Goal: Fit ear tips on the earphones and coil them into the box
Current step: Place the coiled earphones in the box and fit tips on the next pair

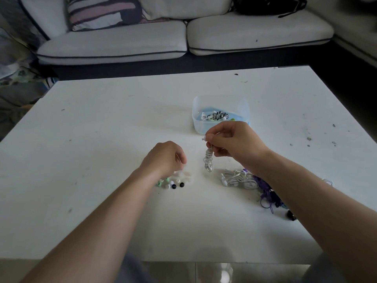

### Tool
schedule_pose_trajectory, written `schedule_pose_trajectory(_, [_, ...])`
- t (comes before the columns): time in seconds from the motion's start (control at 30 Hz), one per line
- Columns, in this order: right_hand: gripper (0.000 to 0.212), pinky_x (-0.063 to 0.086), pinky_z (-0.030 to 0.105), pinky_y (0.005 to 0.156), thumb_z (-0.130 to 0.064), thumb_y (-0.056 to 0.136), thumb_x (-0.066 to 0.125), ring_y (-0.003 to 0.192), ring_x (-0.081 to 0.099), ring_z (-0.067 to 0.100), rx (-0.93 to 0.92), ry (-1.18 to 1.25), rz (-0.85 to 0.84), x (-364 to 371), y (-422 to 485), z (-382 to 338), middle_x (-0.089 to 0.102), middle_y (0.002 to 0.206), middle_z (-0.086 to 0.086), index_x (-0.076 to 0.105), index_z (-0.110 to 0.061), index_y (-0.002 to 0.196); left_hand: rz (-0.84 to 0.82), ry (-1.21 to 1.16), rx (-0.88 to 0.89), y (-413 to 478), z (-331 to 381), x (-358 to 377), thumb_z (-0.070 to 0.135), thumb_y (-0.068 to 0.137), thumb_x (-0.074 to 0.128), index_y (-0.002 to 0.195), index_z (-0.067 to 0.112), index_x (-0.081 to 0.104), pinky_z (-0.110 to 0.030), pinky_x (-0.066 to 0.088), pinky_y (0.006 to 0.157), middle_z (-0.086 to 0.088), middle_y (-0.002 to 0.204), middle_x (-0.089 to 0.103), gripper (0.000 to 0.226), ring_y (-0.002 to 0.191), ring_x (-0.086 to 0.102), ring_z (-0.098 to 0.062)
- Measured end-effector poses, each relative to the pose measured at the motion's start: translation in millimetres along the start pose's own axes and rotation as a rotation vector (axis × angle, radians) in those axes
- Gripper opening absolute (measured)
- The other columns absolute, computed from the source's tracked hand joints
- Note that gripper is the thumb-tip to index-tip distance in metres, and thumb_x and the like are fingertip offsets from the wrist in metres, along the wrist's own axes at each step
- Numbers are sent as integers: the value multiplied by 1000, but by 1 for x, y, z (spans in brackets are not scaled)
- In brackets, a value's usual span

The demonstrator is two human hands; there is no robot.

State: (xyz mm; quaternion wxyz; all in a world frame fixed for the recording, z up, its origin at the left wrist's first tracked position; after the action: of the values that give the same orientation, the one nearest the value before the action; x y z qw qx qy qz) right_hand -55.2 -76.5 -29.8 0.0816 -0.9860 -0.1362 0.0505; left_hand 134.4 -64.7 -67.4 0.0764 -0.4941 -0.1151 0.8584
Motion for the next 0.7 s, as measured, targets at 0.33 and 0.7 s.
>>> schedule_pose_trajectory(0.33, [11,55,25,66,-7,88,73,66,61,20,8,46,-62,7,0,2,68,73,12,72,3,93,28,-559,46,-20,19,-32,9,75,82,89,22,75,-33,57,78,3,85,75,19,82,72,-19])
schedule_pose_trajectory(0.7, [2,55,27,65,-2,90,68,61,61,16,-27,130,-96,12,-3,-4,68,81,19,69,-1,92,18,-1043,43,-22,28,-35,0,80,76,94,10,71,-23,56,72,-7,86,75,18,78,72,-20])
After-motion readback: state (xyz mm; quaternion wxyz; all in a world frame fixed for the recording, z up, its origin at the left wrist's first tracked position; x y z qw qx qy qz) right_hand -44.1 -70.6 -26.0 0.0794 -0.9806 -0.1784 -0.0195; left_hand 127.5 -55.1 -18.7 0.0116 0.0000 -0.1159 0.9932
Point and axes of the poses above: each hand's wrist, its own y-axis towards the middle knuckle, its own x-axis out of the palm, z = x × y, the point moved 6 cm from there along y, towards the middle knuckle
